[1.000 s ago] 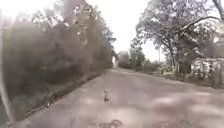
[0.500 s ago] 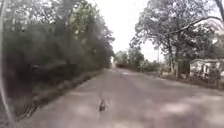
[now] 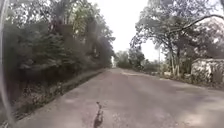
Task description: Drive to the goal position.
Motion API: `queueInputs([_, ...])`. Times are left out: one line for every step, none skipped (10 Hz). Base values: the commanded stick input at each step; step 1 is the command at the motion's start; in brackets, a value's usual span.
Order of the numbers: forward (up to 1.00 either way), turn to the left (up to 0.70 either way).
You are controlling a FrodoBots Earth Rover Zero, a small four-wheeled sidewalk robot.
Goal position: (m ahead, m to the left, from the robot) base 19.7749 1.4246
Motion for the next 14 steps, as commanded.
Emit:
queueInputs([0.7,0.0])
queueInputs([0.7,0.0])
queueInputs([0.7,0.0])
queueInputs([0.7,0.0])
queueInputs([0.7,0.0])
queueInputs([0.7,0.0])
queueInputs([0.7,0.0])
queueInputs([0.7,0.02])
queueInputs([0.7,0.02])
queueInputs([0.7,0.02])
queueInputs([0.7,0.02])
queueInputs([0.7,0.02])
queueInputs([0.7,0.02])
queueInputs([0.7,0.02])
